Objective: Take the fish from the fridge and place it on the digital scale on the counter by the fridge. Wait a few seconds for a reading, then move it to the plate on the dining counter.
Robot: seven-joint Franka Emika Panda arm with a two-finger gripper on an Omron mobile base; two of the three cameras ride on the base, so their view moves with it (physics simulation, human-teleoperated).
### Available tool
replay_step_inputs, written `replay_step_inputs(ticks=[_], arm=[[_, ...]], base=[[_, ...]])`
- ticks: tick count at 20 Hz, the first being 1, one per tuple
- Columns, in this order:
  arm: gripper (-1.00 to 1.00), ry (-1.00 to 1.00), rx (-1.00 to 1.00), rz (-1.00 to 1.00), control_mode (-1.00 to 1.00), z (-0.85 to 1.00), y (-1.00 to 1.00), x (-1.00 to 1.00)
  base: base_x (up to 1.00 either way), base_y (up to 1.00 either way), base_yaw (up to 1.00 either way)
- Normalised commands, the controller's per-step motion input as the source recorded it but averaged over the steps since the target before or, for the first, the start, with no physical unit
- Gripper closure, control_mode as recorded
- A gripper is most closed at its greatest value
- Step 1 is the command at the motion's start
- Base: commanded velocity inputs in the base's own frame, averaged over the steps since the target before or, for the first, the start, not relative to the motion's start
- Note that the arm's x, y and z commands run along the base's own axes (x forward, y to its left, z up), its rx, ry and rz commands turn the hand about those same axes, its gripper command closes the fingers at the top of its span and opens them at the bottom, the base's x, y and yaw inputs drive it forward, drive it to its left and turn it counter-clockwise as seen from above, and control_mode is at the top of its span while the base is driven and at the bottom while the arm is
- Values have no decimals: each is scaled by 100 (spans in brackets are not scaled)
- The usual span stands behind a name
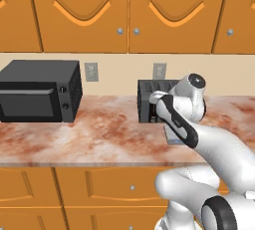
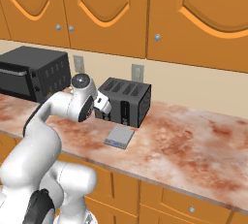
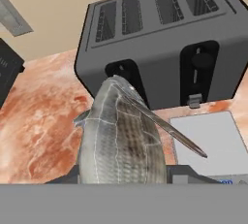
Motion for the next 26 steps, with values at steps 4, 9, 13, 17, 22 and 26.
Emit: replay_step_inputs(ticks=[4, 9, 13, 17, 22, 26], arm=[[100, 7, 0, 0, -100, 23, 15, -59], [100, 2, 0, -1, -100, -1, 3, -27], [100, 0, 0, -2, -100, -1, 2, -18], [100, 0, -1, 0, 100, -2, 6, -7], [100, 0, 0, 0, 100, 0, 0, 0], [100, 0, 0, 0, 100, 0, 0, 0]], base=[[0, 0, 0], [0, 0, 0], [0, 0, 0], [-54, 33, 0], [-92, 96, 28], [-2, 70, 89]])
